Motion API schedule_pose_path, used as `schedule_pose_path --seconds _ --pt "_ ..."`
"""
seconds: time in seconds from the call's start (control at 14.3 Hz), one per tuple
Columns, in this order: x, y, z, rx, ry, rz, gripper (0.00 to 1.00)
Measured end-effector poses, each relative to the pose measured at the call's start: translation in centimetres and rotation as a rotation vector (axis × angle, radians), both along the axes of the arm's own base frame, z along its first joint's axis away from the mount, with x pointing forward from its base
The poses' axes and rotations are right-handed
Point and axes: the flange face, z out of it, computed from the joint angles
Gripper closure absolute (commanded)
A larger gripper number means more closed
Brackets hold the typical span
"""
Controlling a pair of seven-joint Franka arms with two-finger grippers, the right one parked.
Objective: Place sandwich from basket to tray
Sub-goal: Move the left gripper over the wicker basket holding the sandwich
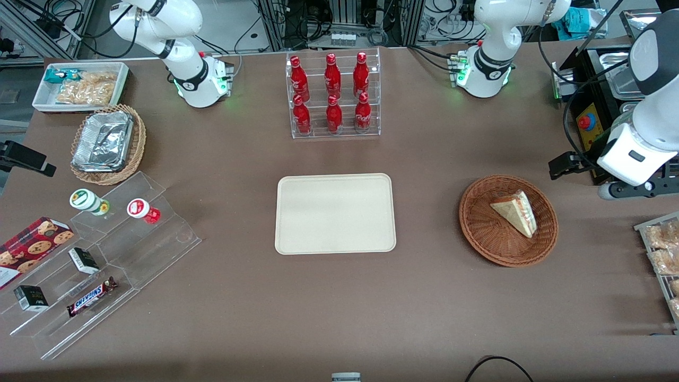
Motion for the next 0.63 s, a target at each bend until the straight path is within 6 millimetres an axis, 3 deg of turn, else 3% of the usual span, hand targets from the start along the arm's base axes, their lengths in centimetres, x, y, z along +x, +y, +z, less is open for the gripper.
schedule_pose_path --seconds 0.35,0.49,0.63 --pt "0.1 1.0 -0.5 -0.001 0.010 0.003 0.00" --pt "0.3 1.3 -2.6 -0.001 0.050 0.005 0.00" --pt "1.0 1.4 -6.3 -0.003 0.078 0.004 0.00"
